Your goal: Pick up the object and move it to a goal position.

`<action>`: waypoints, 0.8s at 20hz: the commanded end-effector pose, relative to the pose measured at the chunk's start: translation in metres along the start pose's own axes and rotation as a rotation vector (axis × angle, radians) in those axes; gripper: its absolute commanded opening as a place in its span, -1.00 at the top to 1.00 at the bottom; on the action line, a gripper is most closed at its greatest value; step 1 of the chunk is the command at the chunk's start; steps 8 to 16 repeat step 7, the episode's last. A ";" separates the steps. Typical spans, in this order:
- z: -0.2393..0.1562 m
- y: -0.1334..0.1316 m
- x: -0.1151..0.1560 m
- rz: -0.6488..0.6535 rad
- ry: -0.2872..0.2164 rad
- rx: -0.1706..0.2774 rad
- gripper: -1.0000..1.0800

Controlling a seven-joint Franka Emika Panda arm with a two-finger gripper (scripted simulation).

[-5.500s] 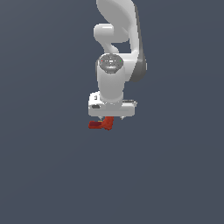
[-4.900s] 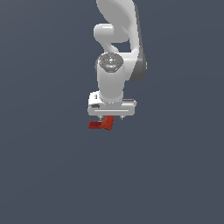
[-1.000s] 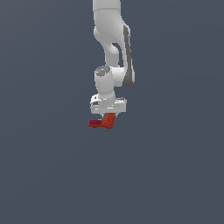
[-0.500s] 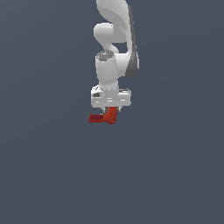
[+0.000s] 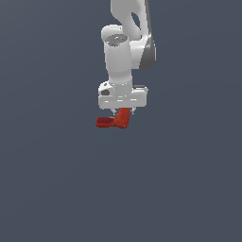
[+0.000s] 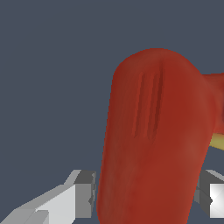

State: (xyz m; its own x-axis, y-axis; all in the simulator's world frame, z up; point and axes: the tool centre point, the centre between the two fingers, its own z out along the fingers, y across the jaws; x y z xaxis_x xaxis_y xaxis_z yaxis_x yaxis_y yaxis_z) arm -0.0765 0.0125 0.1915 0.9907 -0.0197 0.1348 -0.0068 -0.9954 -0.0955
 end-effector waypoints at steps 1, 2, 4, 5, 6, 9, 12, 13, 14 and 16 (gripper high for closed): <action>-0.011 -0.003 0.005 0.000 0.003 0.000 1.00; -0.013 -0.004 0.006 0.000 0.003 0.000 1.00; -0.017 -0.005 0.008 -0.001 0.003 0.000 1.00; -0.018 -0.005 0.009 -0.001 0.004 0.001 1.00; -0.018 -0.006 0.009 -0.001 0.004 0.001 1.00; -0.018 -0.006 0.009 -0.001 0.004 0.001 1.00; -0.018 -0.006 0.009 -0.001 0.004 0.001 1.00; -0.018 -0.006 0.009 -0.001 0.004 0.001 1.00; -0.018 -0.006 0.009 -0.001 0.004 0.001 1.00; -0.018 -0.006 0.009 -0.001 0.004 0.001 1.00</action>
